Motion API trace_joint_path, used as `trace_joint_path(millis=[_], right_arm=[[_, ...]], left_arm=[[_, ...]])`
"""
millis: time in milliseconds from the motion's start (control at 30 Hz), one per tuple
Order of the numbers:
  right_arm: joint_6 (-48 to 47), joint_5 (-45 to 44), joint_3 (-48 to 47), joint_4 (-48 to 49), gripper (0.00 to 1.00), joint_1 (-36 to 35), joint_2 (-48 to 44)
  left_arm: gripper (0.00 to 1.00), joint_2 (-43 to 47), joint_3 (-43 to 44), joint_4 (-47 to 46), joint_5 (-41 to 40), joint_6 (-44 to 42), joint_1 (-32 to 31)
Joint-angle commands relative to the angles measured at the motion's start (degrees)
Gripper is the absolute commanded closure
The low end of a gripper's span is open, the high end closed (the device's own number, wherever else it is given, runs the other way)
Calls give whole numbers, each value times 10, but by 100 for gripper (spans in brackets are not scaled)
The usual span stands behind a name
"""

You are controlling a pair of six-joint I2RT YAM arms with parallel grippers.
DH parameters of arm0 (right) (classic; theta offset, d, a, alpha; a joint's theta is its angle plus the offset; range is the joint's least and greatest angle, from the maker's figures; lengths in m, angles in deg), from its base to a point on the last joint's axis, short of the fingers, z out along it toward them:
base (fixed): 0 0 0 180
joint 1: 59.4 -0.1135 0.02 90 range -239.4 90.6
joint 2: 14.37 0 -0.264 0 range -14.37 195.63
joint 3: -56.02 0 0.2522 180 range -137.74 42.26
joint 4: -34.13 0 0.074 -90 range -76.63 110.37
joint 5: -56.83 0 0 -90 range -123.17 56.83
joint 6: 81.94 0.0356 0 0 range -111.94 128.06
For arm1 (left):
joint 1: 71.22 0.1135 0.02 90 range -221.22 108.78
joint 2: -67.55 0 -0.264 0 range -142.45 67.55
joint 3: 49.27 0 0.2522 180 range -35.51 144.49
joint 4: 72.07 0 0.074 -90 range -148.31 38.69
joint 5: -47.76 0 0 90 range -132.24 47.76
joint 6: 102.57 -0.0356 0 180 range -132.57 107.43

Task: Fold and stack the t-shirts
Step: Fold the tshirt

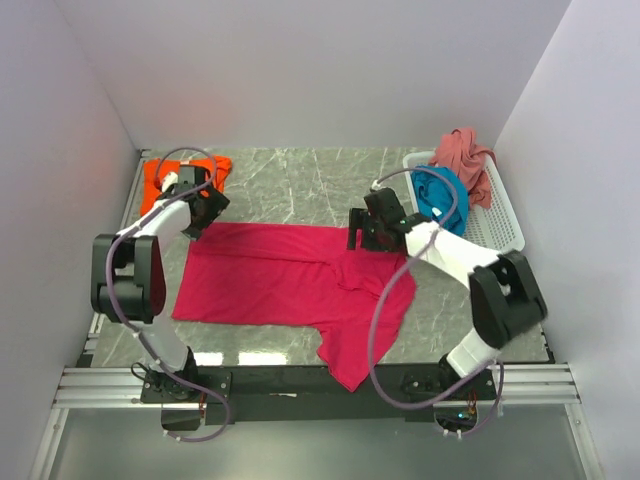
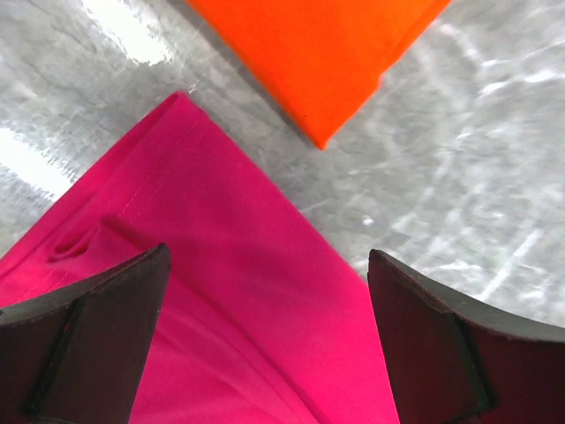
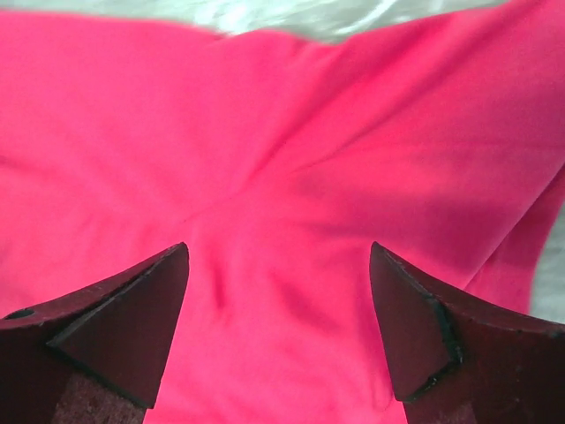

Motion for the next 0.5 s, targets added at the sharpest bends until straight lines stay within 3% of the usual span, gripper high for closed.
trace_joint_path(millis=[0, 233, 467], right_arm=[[8, -2, -50, -17, 11, 25, 72], [6, 26, -126, -26, 10, 68, 188], [-8, 56, -223, -52, 10, 84, 282]], left_arm=[[1, -29, 16, -19, 11, -13, 2], [1, -82, 4, -51, 17, -13, 23], [1, -138, 51, -42, 1, -13, 40]])
